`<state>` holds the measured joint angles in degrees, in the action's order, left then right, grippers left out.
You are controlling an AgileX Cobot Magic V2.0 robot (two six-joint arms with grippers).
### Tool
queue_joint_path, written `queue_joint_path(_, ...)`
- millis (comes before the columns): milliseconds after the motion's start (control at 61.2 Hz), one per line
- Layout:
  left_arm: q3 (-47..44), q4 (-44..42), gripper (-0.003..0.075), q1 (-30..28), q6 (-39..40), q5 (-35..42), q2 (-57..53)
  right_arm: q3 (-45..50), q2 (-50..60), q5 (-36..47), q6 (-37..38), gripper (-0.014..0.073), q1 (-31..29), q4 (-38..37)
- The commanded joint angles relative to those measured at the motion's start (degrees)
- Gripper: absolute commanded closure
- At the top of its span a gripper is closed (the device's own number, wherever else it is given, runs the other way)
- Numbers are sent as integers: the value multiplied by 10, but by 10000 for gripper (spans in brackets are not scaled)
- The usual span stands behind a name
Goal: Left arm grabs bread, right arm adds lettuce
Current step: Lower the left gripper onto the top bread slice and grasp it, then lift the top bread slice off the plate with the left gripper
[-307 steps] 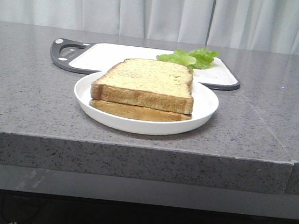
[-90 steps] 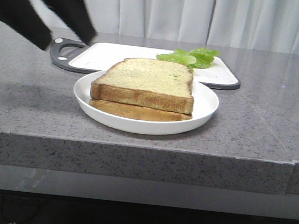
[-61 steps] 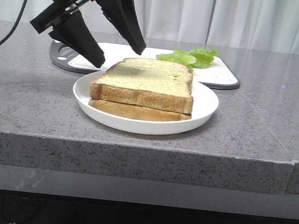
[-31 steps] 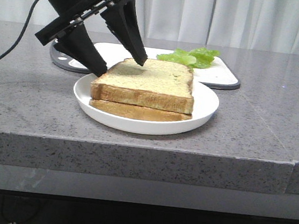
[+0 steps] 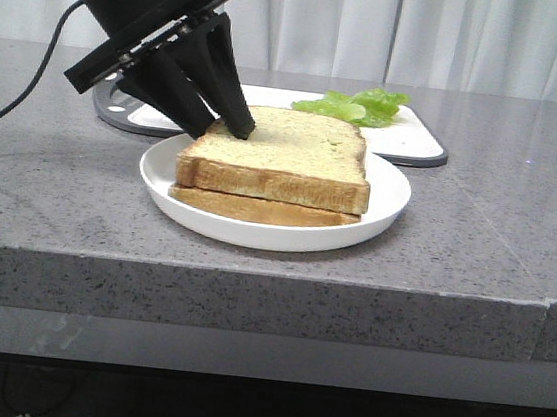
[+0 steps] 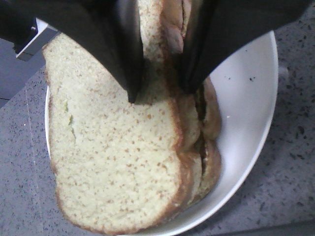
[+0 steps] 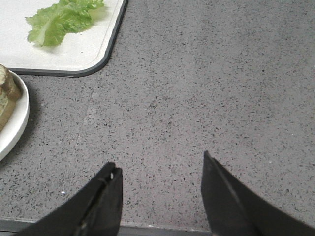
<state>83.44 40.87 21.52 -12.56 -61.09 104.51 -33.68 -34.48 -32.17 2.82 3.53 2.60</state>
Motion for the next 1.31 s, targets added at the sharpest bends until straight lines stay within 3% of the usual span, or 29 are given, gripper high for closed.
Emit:
queue_joint_path(0, 18, 31, 628, 5, -3, -2, -28, -18, -4, 42, -1, 198, -1, 2)
queue_joint_path(229, 18, 31, 741, 5, -14, 0, -35, -18, -4, 42, -1, 198, -1, 2)
queue_joint_path(735, 30, 29, 741, -27, -16, 6, -98, -18, -4, 42, -1, 198, -1, 2)
queue_joint_path(1012, 98, 29, 741, -85, -17, 50, -95, -18, -4, 41, -1, 198, -1, 2)
queue_joint_path(1290, 159, 35, 741, -103, -17, 14, -63, -18, -4, 38, -1, 198, -1, 2)
